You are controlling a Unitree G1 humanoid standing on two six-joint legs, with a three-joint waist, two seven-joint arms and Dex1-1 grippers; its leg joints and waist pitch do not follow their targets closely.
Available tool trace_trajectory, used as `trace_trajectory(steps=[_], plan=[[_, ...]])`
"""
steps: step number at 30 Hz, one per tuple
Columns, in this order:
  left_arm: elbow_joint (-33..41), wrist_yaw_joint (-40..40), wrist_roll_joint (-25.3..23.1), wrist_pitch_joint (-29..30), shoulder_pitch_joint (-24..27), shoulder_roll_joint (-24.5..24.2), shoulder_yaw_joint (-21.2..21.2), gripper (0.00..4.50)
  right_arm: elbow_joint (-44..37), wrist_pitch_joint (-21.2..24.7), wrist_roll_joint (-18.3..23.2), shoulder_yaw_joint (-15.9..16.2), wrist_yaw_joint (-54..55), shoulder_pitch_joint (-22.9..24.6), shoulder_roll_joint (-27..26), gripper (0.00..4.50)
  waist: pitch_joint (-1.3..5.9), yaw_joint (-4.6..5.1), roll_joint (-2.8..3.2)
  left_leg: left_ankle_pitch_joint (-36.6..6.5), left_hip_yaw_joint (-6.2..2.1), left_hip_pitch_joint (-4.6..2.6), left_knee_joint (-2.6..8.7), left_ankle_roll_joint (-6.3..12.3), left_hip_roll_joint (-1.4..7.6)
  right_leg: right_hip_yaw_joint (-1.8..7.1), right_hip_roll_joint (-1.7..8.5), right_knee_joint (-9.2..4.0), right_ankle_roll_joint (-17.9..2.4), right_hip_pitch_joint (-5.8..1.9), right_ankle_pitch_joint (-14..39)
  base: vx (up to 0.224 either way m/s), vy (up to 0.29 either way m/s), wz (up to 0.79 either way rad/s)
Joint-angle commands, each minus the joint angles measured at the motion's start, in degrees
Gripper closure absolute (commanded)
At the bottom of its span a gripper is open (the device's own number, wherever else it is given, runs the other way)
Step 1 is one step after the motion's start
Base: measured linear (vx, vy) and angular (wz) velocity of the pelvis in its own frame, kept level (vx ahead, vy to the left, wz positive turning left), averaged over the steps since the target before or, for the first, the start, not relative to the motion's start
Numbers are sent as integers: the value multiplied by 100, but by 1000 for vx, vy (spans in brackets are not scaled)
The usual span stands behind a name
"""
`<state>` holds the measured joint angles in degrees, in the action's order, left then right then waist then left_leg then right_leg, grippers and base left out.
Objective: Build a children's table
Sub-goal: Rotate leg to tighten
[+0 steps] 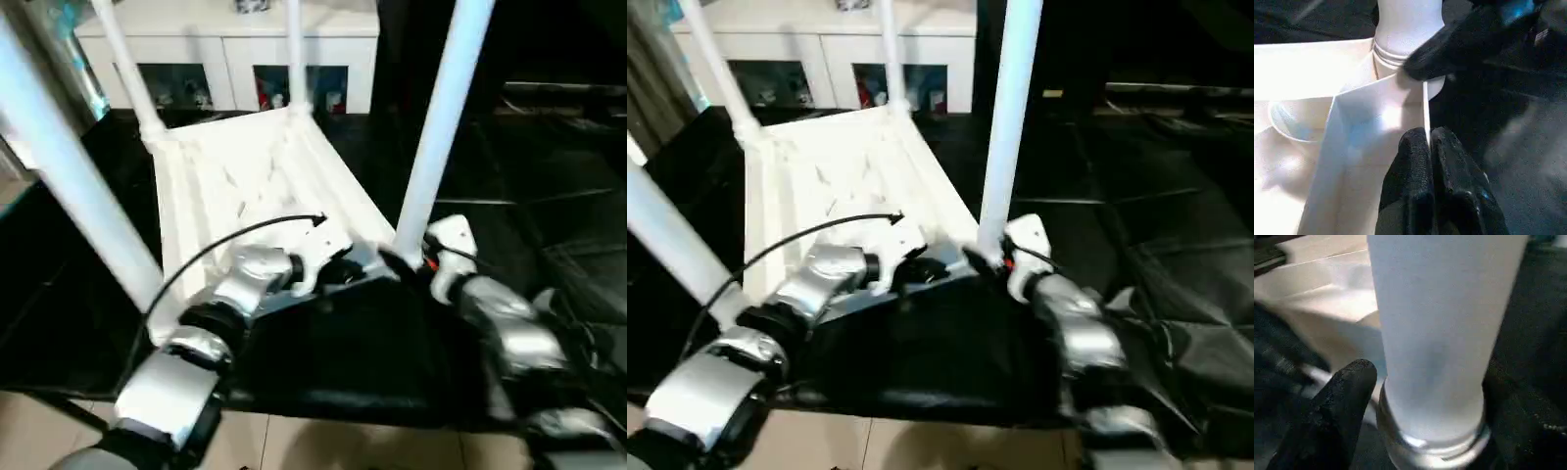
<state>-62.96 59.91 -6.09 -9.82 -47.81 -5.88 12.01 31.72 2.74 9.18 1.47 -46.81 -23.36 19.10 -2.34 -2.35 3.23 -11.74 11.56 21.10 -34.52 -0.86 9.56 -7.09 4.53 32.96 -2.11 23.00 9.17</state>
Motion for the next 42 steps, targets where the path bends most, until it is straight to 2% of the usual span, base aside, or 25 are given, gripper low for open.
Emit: trace_trajectory(steps=[1,4,5,11,14,16,17,18,27,31,34,35,36,37,38,40,41,42], plan=[[161,344,24,-127,-29,5,139,450,-331,151,154,461,-785,114,15,93,372,-55,-116,-709,-196,-7,331,982,413,342,531,-392,-1028,-371,1259,0,0,0],[229,897,80,-248,10,-213,174,450,-569,264,289,514,-1386,224,368,93,356,-105,-125,-839,-194,-34,343,876,411,336,527,-447,-932,-358,1677,0,0,0],[284,1213,144,-303,43,-310,176,450,-651,264,305,548,-1626,265,517,93,354,-137,-106,-899,-201,-43,355,833,431,345,529,-449,-890,-341,1773,0,0,0],[480,1998,350,-208,138,-491,137,450,-755,350,285,586,-2018,268,752,93,370,-184,-100,-863,-203,-47,361,741,451,363,551,-403,-1037,-336,1494,0,0,0],[498,2041,350,-213,153,-509,136,450,-780,407,320,598,-2079,251,761,93,376,-220,-111,-779,-202,-48,357,746,458,365,552,-384,-1072,-332,1345,0,0,0],[502,2034,344,-233,162,-504,131,450,-784,428,348,627,-2106,238,745,93,369,-250,-118,-785,-196,-53,357,720,449,364,556,-398,-1032,-332,1451,0,0,0],[505,2040,346,-232,165,-503,129,450,-783,434,355,629,-2113,237,738,117,368,-261,-118,-781,-199,-52,360,696,447,361,556,-404,-1001,-333,1514,0,0,0],[519,2050,350,-233,180,-494,126,450,-779,451,372,635,-2134,237,709,117,369,-262,-136,-780,-198,-52,362,689,449,363,556,-406,-987,-335,1531,0,0,0],[596,2020,357,-217,250,-480,125,450,-890,584,444,617,-2205,356,667,183,370,-272,-134,-728,-204,-45,362,682,451,362,554,-399,-951,-336,1522,0,0,0],[464,1384,262,-336,203,-365,36,450,-755,512,283,634,-1803,443,570,192,358,-276,-139,-798,-198,-57,364,654,442,357,557,-431,-902,-325,1683,0,0,0],[300,685,170,-346,104,-207,-42,450,-359,312,10,517,-971,356,321,193,328,-241,-147,-1024,-205,-84,383,478,433,348,564,-500,-786,-295,2170,0,0,0],[207,269,133,-301,38,-86,-90,450,-56,233,-135,394,-330,252,130,193,318,-213,-147,-1109,-213,-98,389,406,418,341,562,-526,-731,-292,2380,0,0,0],[196,216,128,-293,30,-70,-96,450,-15,224,-154,376,-245,237,104,193,310,-188,-136,-1162,-210,-114,390,370,409,335,556,-550,-713,-266,2500,0,0,0],[155,8,124,-264,-5,21,-123,450,150,193,-200,297,106,173,-15,193,300,-140,-179,-1224,-225,-96,394,314,376,305,555,-583,-603,-307,2741,0,0,0],[122,-179,116,-235,-33,121,-137,450,291,225,-205,194,473,105,-151,193,300,-98,-166,-1197,-236,-95,401,296,378,313,562,-599,-544,-295,2831,0,0,0],[68,-562,61,-203,-76,306,-122,450,508,339,-168,19,1096,-23,-409,193,301,-22,-163,-1247,-236,-94,389,303,364,306,550,-615,-542,-288,2871,0,0,0],[27,-908,15,-150,-113,512,-92,450,687,445,-171,-98,1723,-172,-666,193,317,3,-161,-1192,-243,-85,391,324,368,315,550,-600,-572,-289,2744,0,0,0],[15,-993,12,-138,-122,570,-78,450,746,458,-185,-133,1899,-220,-741,193,315,40,-158,-1177,-250,-77,398,324,383,319,546,-581,-641,-290,2603,0,0,0]])
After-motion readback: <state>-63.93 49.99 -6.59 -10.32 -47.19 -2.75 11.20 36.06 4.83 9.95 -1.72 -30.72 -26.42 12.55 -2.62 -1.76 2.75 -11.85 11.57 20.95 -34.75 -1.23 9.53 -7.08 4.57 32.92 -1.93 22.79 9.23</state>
